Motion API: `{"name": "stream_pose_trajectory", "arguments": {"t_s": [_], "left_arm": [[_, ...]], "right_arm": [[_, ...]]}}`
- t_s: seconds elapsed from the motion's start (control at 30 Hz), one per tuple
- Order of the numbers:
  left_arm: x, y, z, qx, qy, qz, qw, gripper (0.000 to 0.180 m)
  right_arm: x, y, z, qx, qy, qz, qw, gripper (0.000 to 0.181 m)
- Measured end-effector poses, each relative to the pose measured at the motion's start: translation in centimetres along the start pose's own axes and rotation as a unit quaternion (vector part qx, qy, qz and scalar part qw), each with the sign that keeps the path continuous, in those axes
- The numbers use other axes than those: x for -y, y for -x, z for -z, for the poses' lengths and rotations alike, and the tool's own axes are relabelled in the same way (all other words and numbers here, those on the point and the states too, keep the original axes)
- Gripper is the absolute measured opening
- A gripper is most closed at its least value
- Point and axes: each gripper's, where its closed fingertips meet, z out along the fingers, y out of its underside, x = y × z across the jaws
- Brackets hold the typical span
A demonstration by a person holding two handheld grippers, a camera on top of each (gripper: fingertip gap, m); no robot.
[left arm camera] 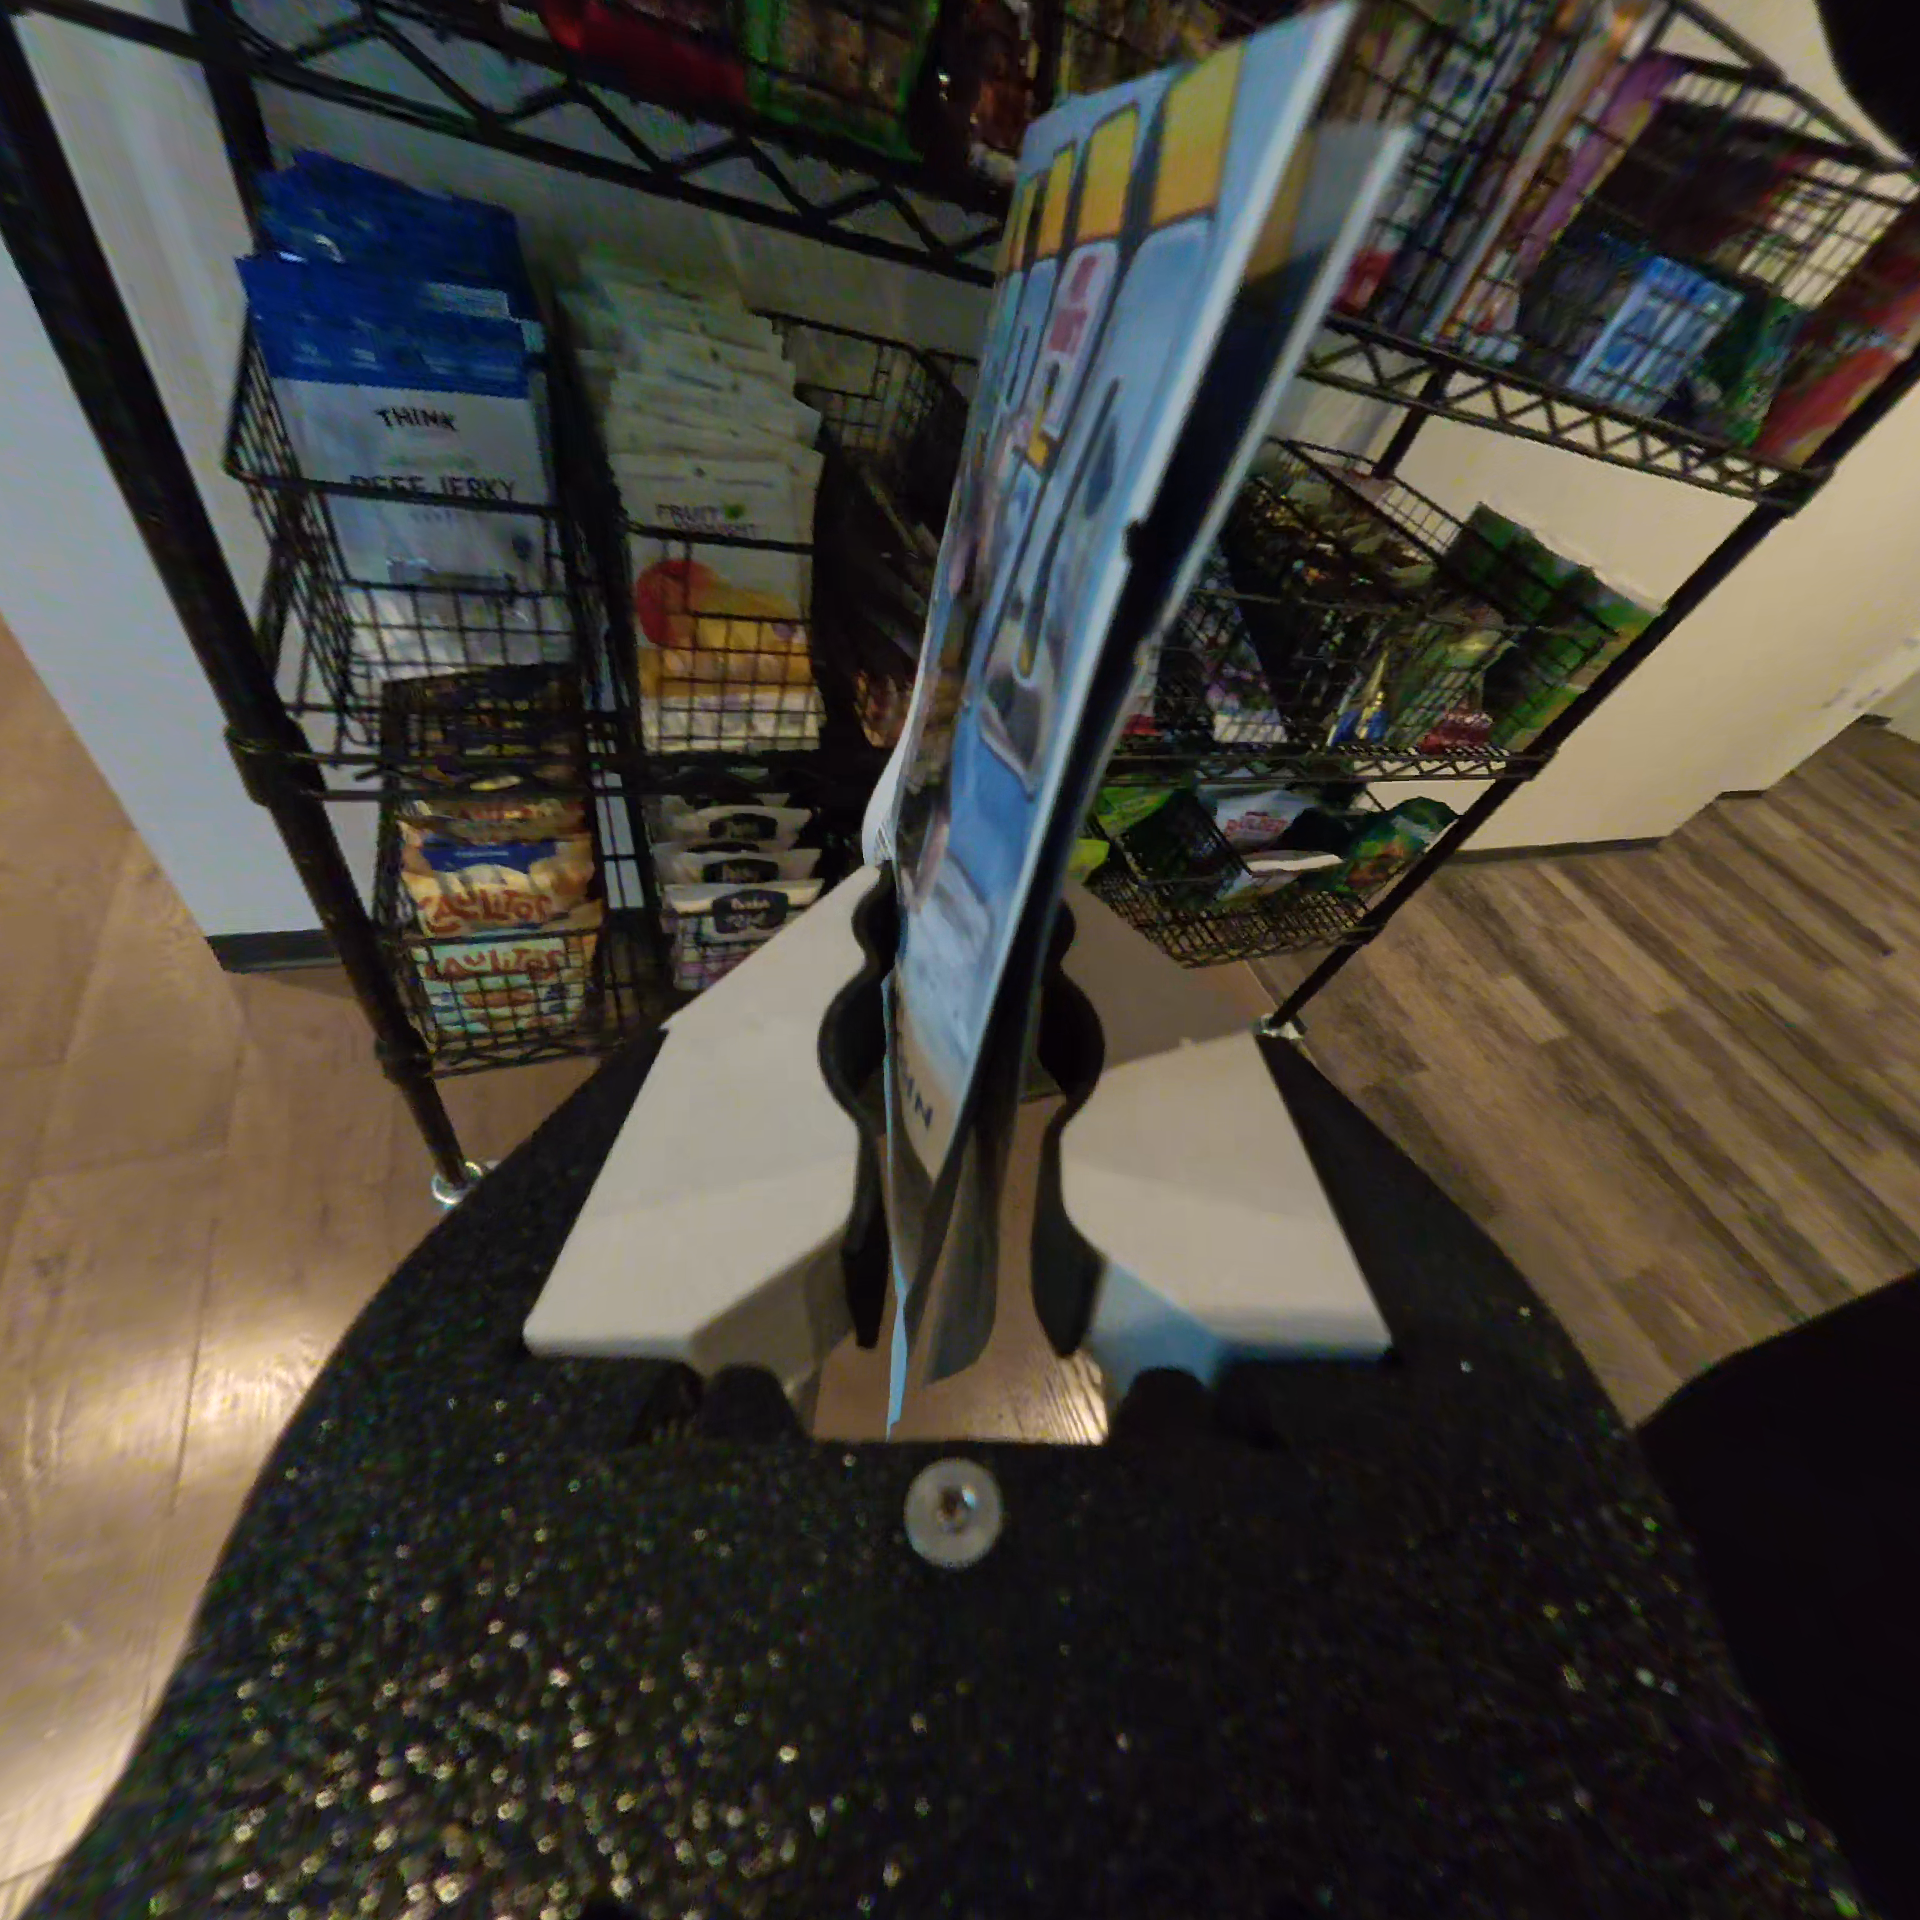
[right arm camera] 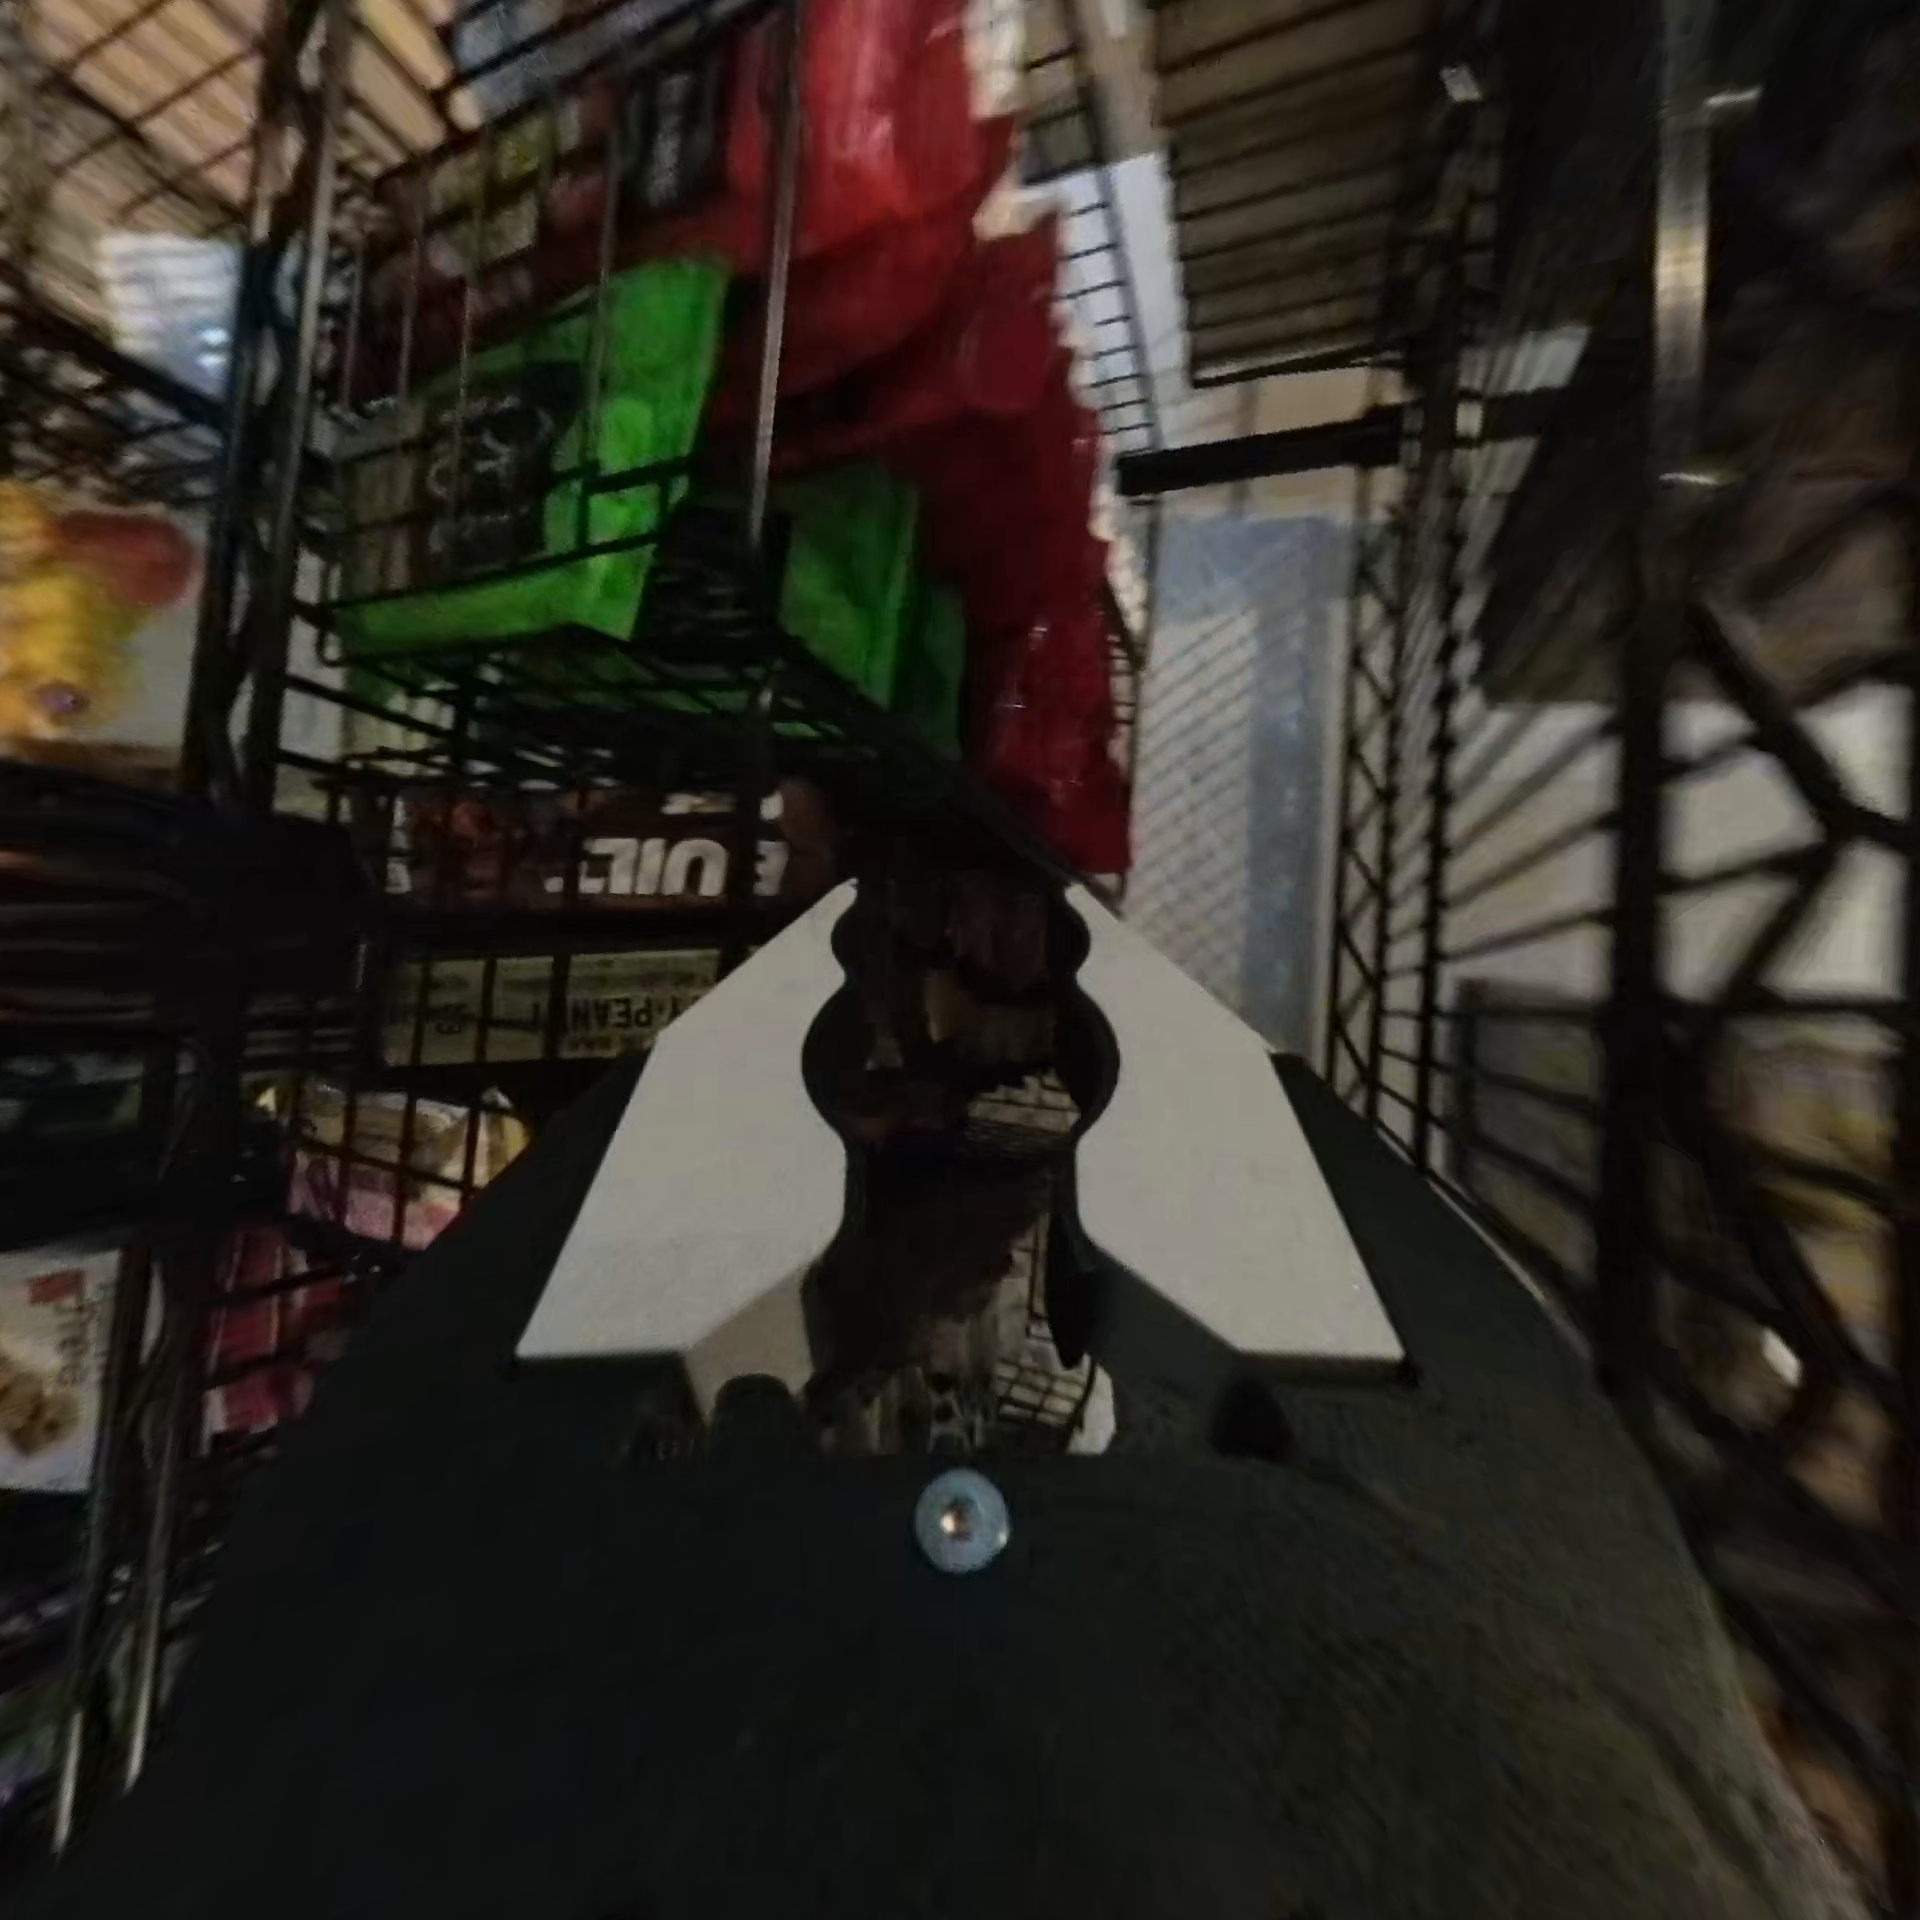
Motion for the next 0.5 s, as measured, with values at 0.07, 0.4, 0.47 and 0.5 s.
{"name": "stream_pose_trajectory", "arguments": {"t_s": [0.07, 0.4, 0.47, 0.5], "left_arm": [[1.1, 2.2, -0.9, -0.006, 0.003, -0.002, 1.0, 0.022], [3.3, 7.8, -6.0, -0.046, 0.027, 0.005, 0.999, 0.022], [3.4, 8.0, -7.2, -0.054, 0.032, 0.007, 0.998, 0.022], [3.6, 8.0, -7.6, -0.058, 0.033, 0.007, 0.998, 0.022]], "right_arm": [[-0.2, 0.2, -1.8, -0.002, 0.001, 0.022, 1.0, 0.027], [-2.6, 2.5, -5.8, 0.162, 0.01, -0.033, 0.986, 0.019], [-3.9, 2.7, -6.8, 0.174, 0.034, -0.015, 0.984, 0.022], [-4.0, 2.9, -7.1, 0.187, 0.029, -0.02, 0.982, 0.026]]}}
